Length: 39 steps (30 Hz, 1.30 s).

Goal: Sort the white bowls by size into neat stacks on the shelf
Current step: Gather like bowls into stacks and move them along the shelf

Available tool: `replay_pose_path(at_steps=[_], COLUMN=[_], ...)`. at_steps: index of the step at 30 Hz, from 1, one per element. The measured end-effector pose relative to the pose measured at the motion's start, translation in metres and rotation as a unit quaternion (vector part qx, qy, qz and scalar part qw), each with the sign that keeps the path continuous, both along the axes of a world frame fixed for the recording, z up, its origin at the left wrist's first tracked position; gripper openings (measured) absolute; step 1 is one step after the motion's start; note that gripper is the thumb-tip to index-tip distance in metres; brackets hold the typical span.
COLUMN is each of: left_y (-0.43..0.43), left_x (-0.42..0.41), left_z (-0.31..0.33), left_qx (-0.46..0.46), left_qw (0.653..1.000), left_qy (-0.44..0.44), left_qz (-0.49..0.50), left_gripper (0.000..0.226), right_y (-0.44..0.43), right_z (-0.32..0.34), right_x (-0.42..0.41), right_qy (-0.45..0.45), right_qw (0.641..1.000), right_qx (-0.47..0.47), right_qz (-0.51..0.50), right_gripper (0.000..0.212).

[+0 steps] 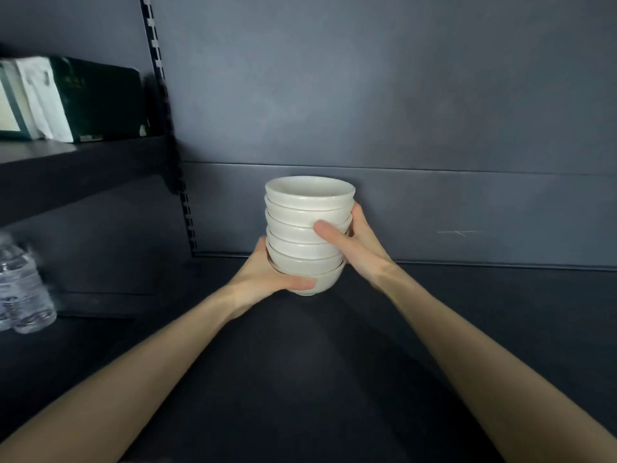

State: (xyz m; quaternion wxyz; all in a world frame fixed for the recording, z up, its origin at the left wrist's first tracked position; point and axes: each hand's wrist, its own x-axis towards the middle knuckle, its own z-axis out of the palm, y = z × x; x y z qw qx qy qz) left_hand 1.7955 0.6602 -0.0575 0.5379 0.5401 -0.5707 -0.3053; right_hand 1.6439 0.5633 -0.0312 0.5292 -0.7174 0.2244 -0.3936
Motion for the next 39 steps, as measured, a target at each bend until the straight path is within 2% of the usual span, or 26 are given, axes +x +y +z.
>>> replay_pose_path(at_steps=[6,11,15,20,39], left_y=[-0.013,-0.020,-0.025,-0.026,-0.026], left_x=[0.017,0.030,0.034,0.035,0.029], left_z=[-0.008,-0.019,-0.025,-0.029,-0.028], left_qx=[0.007,0.027,0.023,0.029,0.019], left_qw=[1.000,0.998,0.998,0.998,0.999], left_qy=[0.013,0.050,0.055,0.054,0.020], left_qz=[-0.001,0.017,0.032,0.035,0.021], left_gripper=[0.074,0.107,0.109,0.109,0.110], right_y=[-0.003,-0.007,-0.007,-0.009,-0.016], right_z=[0.000,0.000,0.002,0.003,0.004], right_x=[0.012,0.019,0.021,0.020,0.013], right_qy=[-0.001,0.006,0.013,0.027,0.054], right_qw=[1.000,1.000,1.000,0.999,0.998], right_qx=[0.004,0.004,0.012,0.016,0.026], right_qz=[-0.013,-0.009,0.004,0.008,0.022], right_gripper=[0.072,0.072,0.072,0.086,0.088])
